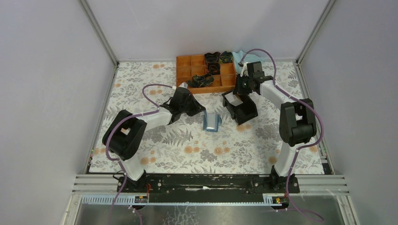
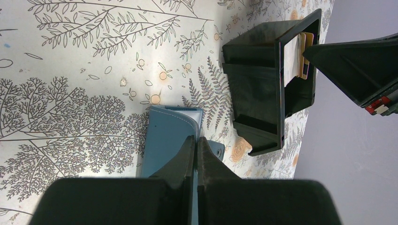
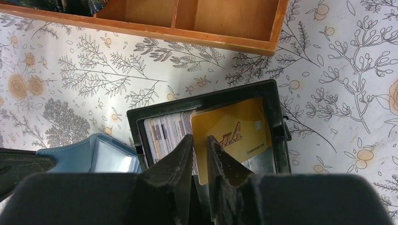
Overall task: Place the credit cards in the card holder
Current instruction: Pick up the credit card from the storage box.
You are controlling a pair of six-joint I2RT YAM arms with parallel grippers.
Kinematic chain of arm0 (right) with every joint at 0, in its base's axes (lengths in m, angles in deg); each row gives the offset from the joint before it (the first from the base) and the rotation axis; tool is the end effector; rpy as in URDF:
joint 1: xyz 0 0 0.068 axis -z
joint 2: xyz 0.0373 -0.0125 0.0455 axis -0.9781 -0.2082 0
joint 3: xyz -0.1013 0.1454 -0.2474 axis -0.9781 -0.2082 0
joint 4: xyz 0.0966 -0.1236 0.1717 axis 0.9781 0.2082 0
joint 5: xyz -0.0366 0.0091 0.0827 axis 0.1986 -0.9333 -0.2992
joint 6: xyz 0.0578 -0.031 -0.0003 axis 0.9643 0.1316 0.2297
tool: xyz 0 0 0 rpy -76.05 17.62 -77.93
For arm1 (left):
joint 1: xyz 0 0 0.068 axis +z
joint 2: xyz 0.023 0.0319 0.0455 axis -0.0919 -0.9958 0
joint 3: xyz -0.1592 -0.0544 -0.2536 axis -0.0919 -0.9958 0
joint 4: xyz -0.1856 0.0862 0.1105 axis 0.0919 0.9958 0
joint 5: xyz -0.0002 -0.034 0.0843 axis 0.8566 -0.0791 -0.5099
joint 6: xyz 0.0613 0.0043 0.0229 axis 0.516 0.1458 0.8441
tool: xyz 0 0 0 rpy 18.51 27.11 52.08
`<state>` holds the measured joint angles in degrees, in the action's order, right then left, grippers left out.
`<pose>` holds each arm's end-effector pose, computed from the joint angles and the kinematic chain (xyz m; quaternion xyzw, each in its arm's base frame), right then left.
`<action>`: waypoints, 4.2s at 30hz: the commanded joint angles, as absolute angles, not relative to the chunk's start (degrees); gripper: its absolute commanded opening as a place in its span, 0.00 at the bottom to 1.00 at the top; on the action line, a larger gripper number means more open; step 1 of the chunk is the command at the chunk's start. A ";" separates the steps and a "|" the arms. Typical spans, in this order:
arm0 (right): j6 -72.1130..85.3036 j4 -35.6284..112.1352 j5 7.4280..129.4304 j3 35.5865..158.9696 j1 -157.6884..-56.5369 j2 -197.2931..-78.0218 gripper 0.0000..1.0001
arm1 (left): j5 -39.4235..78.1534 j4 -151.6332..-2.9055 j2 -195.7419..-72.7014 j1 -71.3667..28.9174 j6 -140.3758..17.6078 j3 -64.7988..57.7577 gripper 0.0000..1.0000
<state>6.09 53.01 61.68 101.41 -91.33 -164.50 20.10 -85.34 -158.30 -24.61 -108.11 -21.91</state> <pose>0.4038 0.1089 0.2622 -0.1053 0.9068 0.1802 0.3662 0.3106 -0.1878 0.2221 -0.1828 0.8681 -0.3676 0.2791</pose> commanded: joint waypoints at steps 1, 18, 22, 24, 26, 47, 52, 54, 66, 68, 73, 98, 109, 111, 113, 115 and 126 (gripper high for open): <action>6.80 53.71 59.93 101.98 -91.35 -160.99 0.22 | 19.07 -86.70 -158.48 -24.61 -107.47 -21.18 0.00; 5.48 55.31 65.25 102.19 -92.38 -160.33 0.06 | 18.95 -86.68 -157.15 -24.61 -107.29 -20.88 0.13; 4.53 56.02 69.81 102.49 -93.82 -159.25 0.01 | 18.97 -86.56 -155.99 -24.61 -107.37 -20.82 0.23; 4.09 56.72 71.76 103.02 -94.63 -158.81 0.00 | 18.76 -86.39 -155.41 -24.63 -107.37 -20.88 0.27; 3.43 57.47 73.59 103.58 -95.46 -158.44 0.00 | 18.50 -86.37 -154.42 -24.61 -107.29 -20.93 0.34; 1.69 60.11 89.96 100.70 -99.14 -148.78 0.00 | 18.11 -84.50 -148.52 -24.87 -102.92 -17.00 0.65; 5.23 58.03 87.93 97.60 -99.27 -141.79 0.00 | 20.59 -90.34 -146.26 -24.87 -102.76 -21.16 0.68; 7.58 56.36 85.25 95.71 -99.27 -138.62 0.00 | 22.90 -94.26 -145.18 -24.87 -103.82 -23.46 0.68; 27.72 31.88 71.61 76.27 -107.03 -124.66 0.00 | 25.71 -119.81 -137.78 -29.07 -113.41 -39.33 0.68; 30.84 26.13 71.23 72.41 -108.63 -123.59 0.00 | 25.09 -124.73 -137.53 -30.24 -115.17 -41.50 0.68; 37.00 13.16 70.45 63.71 -110.26 -121.00 0.00 | 24.83 -128.95 -136.64 -31.74 -118.09 -45.34 0.68; 51.28 -6.46 71.53 50.50 -113.15 -115.34 0.00 | 15.15 -140.59 -134.49 -35.30 -123.10 -53.62 0.70; 50.58 -6.45 69.35 50.46 -113.23 -114.65 0.00 | 18.17 -141.44 -136.66 -35.12 -122.32 -51.65 0.66; 50.74 -7.06 68.30 49.75 -113.17 -114.54 0.00 | 18.88 -141.23 -136.68 -34.84 -121.43 -51.45 0.65; 50.76 -6.56 66.92 49.45 -113.14 -114.14 0.00 | 20.66 -140.51 -136.79 -34.31 -119.90 -50.80 0.65; 50.90 -5.87 66.41 49.20 -113.14 -113.55 0.00 | 22.02 -140.32 -137.15 -33.83 -118.77 -50.46 0.65; 56.78 -11.85 67.24 45.09 -113.06 -113.33 0.00 | 22.20 -151.13 -141.17 -32.34 -121.22 -53.15 0.54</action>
